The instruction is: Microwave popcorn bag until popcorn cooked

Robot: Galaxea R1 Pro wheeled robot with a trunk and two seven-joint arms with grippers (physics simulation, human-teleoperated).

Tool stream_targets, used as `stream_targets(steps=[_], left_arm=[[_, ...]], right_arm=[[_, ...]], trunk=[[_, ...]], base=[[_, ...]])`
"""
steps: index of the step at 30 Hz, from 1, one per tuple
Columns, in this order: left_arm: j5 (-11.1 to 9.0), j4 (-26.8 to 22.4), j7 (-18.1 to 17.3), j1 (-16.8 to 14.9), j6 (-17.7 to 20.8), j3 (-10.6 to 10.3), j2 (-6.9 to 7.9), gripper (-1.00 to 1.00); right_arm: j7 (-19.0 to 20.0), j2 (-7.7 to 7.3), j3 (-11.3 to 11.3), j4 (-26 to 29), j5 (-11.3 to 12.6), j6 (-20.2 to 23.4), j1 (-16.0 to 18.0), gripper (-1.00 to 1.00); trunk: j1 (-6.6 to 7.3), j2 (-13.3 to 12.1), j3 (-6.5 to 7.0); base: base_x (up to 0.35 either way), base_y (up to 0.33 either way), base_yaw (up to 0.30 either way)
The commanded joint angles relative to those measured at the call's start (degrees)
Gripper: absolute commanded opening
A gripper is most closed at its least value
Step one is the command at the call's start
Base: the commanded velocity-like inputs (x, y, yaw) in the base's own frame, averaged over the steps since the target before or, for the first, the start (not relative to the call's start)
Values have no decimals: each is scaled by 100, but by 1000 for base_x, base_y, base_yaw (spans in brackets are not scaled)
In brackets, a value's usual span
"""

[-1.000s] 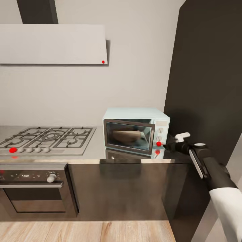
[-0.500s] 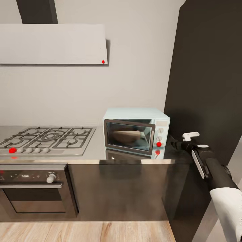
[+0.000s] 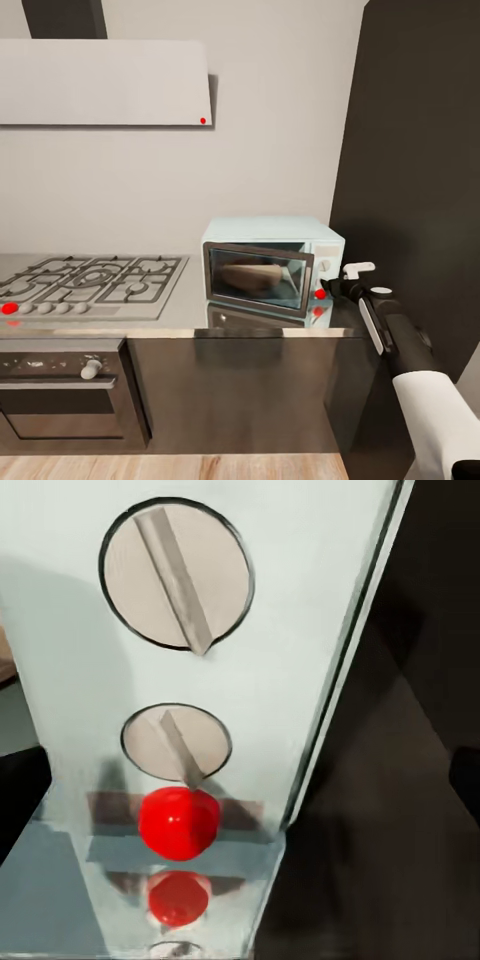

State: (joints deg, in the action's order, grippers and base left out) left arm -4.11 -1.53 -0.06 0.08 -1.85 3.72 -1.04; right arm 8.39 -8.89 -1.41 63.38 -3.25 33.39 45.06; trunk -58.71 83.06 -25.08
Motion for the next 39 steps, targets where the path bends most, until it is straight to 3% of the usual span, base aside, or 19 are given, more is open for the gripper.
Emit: stream_targets(steps=[1, 10, 16, 27, 39], left_arm=[[-40, -5, -2, 1, -8, 32, -2, 100], [-46, -5, -2, 1, -9, 32, -1, 100], [-46, -5, -2, 1, -9, 32, -1, 100], [-46, -5, -2, 1, -9, 32, -2, 100], [-46, -5, -2, 1, -9, 32, -1, 100]], right_arm=[[77, 1, -9, 7, -37, 27, 3, 100], [370, -6, -8, 0, -35, 21, 3, 100], [1102, -8, 3, -1, -43, 3, 3, 100], [1231, -16, 28, -1, -35, -118, 3, 100], [2319, -30, 20, -1, -36, -139, 3, 100]], trunk=[[-3, 2, -6], [-3, 2, -6], [-3, 2, -6], [-3, 2, -6], [-3, 2, -6]], base=[[145, 0, 0], [23, 0, 0], [0, 0, 0], [0, 0, 0], [0, 0, 0]])
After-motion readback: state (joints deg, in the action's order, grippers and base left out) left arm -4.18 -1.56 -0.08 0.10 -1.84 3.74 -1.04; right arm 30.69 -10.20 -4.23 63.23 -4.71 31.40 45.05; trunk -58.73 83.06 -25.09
